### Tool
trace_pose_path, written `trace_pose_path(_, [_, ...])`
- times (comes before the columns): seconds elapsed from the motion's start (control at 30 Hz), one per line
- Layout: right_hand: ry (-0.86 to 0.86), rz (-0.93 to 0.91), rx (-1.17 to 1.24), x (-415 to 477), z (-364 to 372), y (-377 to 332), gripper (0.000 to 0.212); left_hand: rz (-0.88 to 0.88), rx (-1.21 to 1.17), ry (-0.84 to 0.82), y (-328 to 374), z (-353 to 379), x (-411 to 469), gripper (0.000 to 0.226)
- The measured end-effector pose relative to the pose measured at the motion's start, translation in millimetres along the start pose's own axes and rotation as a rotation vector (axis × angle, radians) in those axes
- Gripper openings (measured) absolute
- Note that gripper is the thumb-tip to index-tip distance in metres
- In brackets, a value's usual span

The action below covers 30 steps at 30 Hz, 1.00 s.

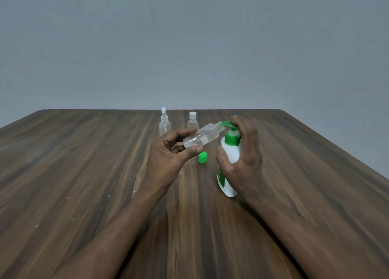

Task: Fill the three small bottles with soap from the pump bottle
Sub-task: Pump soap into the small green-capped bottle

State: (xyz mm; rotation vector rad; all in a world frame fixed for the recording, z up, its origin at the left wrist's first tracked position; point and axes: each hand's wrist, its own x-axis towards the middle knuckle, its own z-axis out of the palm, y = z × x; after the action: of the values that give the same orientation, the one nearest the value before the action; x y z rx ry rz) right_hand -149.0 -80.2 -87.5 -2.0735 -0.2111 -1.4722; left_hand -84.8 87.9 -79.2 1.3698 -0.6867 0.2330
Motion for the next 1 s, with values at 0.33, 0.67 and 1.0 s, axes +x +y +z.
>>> trace_pose_path(0.33, [0.007, 0.008, 0.002, 0.1, 0.4, -1.0, 0.062, 0.012, 0.012, -0.003, 0.4, -1.1, 0.1, 0.044])
trace_pose_path(0.67, [-0.012, 0.018, 0.001, 0.2, 1.0, -0.8, 0.066, -0.009, -0.029, 0.014, 1.4, 1.0, -0.7, 0.042])
trace_pose_path(1.0, [0.015, 0.034, 0.014, -0.9, 1.1, -0.8, 0.065, -0.009, -0.034, -0.001, 3.2, 0.9, -2.0, 0.043])
